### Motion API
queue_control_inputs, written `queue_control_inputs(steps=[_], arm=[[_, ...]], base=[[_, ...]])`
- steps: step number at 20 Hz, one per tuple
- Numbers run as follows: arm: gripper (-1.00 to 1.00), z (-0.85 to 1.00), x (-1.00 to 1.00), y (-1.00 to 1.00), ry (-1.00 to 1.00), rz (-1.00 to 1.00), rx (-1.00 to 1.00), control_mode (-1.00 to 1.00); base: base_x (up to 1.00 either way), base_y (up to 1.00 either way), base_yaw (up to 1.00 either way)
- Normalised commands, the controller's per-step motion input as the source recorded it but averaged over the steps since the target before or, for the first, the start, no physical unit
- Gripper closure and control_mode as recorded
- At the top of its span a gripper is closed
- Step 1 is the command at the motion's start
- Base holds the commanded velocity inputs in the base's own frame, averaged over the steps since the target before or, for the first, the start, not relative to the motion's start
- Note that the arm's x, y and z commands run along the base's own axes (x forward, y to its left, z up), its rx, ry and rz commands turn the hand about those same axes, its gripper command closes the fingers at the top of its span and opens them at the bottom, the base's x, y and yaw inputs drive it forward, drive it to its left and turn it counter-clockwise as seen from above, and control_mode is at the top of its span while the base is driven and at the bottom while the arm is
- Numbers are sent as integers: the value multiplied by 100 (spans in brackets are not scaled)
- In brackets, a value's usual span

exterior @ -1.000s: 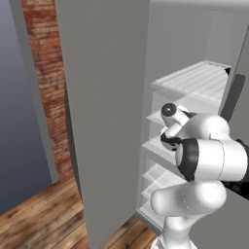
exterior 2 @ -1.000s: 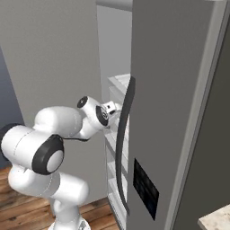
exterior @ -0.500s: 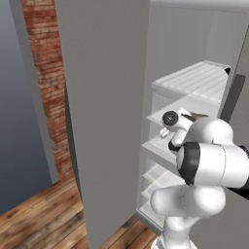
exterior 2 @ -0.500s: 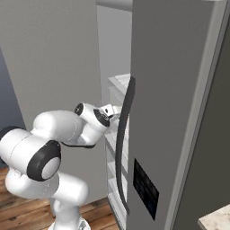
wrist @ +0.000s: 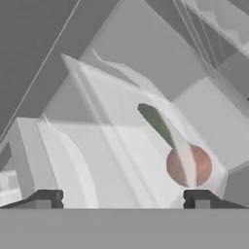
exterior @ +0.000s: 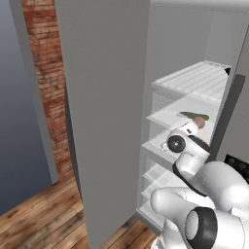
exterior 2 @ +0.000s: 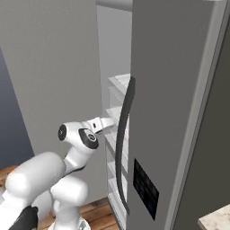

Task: Place the onion and cucumber inside the fridge drawer. Close the drawer after placing the vegetables.

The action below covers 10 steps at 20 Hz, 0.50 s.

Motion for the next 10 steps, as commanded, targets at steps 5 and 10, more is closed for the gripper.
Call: queue_control_inputs(steps=[5,10], arm=[[-100,69,-48,36,0,0,0,-100],[-100,62,-48,43,1,0,0,-100]], base=[[0,0,0],[0,0,0]])
